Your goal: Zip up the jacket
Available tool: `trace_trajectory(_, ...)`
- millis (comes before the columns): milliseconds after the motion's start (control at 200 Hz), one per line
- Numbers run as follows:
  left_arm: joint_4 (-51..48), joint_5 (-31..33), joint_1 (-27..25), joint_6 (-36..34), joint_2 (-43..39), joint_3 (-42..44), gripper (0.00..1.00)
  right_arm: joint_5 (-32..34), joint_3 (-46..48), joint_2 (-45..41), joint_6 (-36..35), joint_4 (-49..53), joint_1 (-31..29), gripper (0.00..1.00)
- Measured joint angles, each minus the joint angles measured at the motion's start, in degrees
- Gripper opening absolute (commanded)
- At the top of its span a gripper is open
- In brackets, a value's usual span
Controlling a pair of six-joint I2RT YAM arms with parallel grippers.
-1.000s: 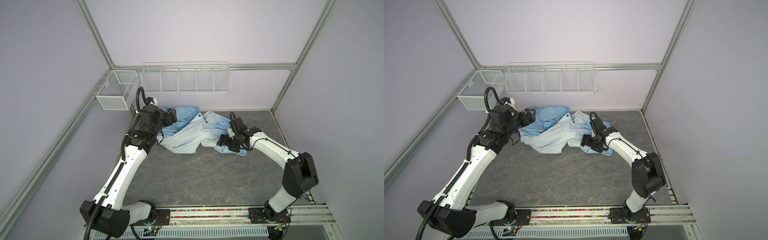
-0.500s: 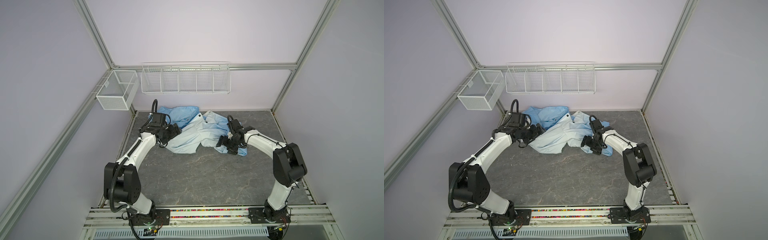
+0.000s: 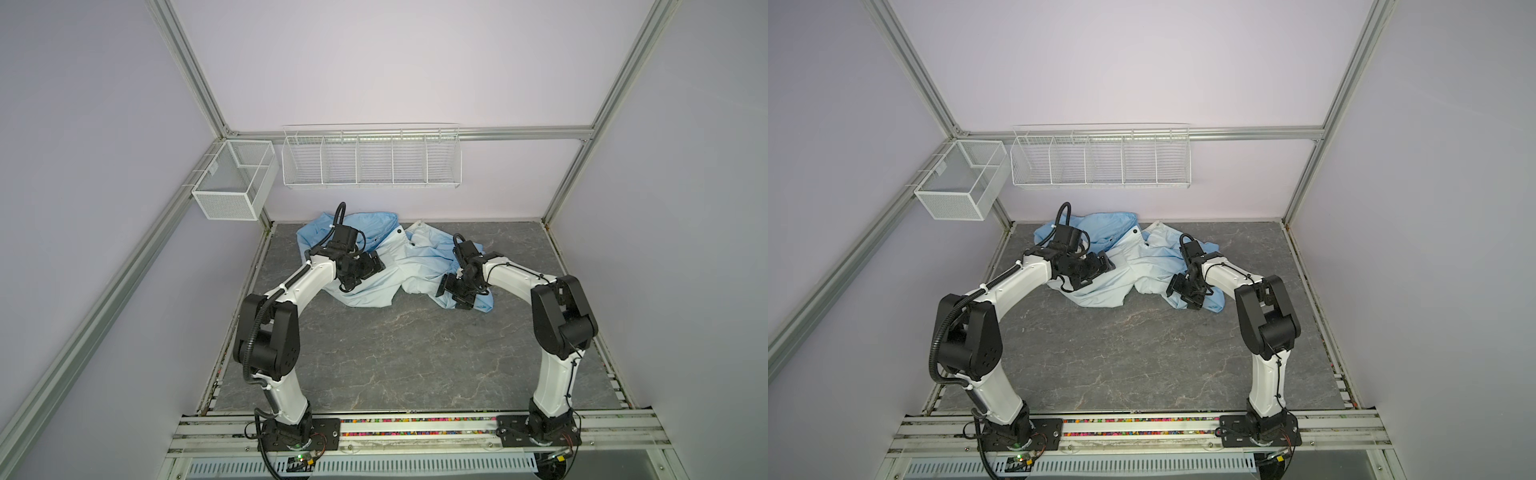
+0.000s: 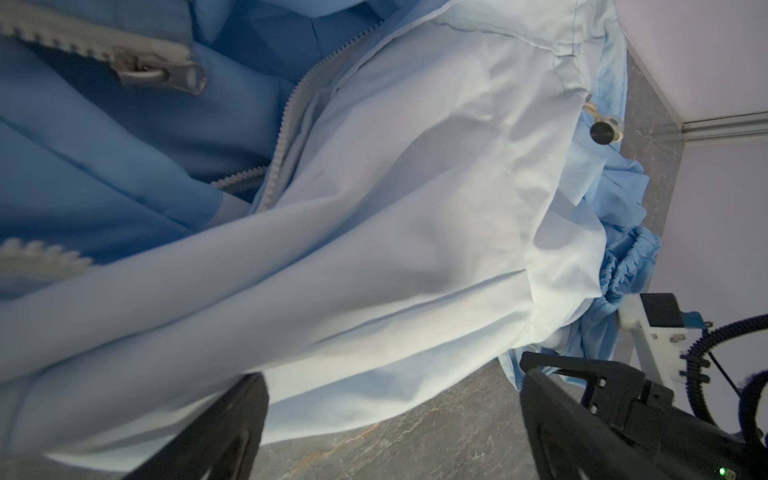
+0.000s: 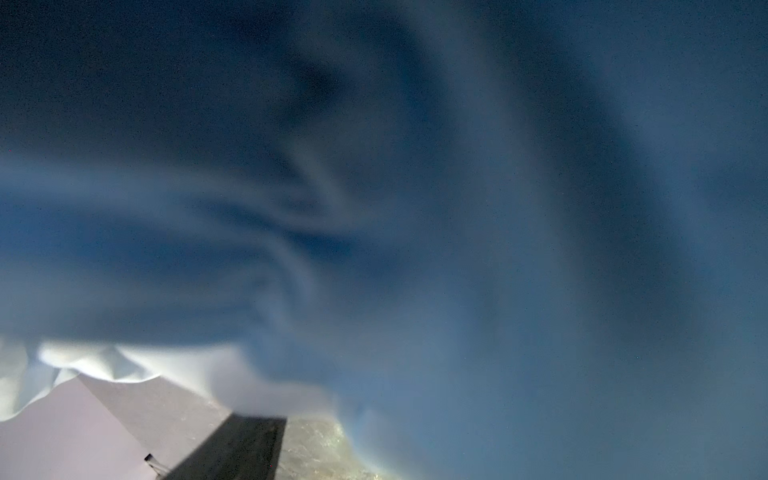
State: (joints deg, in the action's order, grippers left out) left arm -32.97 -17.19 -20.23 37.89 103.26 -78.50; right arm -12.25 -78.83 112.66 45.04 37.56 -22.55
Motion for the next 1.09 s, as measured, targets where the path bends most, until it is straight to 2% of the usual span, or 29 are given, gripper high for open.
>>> trace_trajectory(55,0.02,0.20,-0.07,0.20,1.33,-0.35,0.85,0.24,-0.61,0.70,-0.92,0.22,0.15,0.45)
trace_trajectory(200,-0.04,0.50,-0.09,-0.31,5.84,-2.05,0.49,1.33,-3.39,2.27,-1.68,1.60,0.50,0.17)
trace_trajectory(290,-0.57,0.74,-0.07,-0.83,7.48,-3.67,0.26,2.49,-5.73,2.34,-3.17,3.21,0.72,0.08)
trace_trajectory(355,-1.25,0.87,-0.07,-1.07,7.76,-4.96,0.08,3.19,-7.17,2.32,-4.22,4.07,0.87,0.07)
trace_trajectory(395,-1.77,0.83,-0.07,-1.57,7.76,-6.01,0.00,3.78,-8.00,2.27,-4.61,4.68,1.01,0.07)
trace_trajectory(695,-5.46,2.34,0.81,-4.39,7.06,-15.15,0.00,7.91,-16.17,-5.20,-10.58,11.41,3.17,0.07)
trace_trajectory(815,-6.84,2.23,1.84,-6.54,5.90,-17.38,0.50,8.61,-22.84,-7.78,-13.00,13.68,4.11,0.07)
trace_trajectory(860,-7.17,1.99,2.01,-7.87,5.33,-17.84,0.62,8.74,-25.68,-8.17,-13.94,14.78,4.42,0.07)
trace_trajectory(965,-8.52,2.38,1.66,-11.04,3.41,-17.90,0.71,8.81,-31.15,-8.26,-15.34,17.25,4.85,0.07)
trace_trajectory(1095,-10.10,4.02,0.55,-15.63,0.44,-16.20,0.73,8.26,-33.27,-8.26,-16.06,19.26,4.90,0.07)
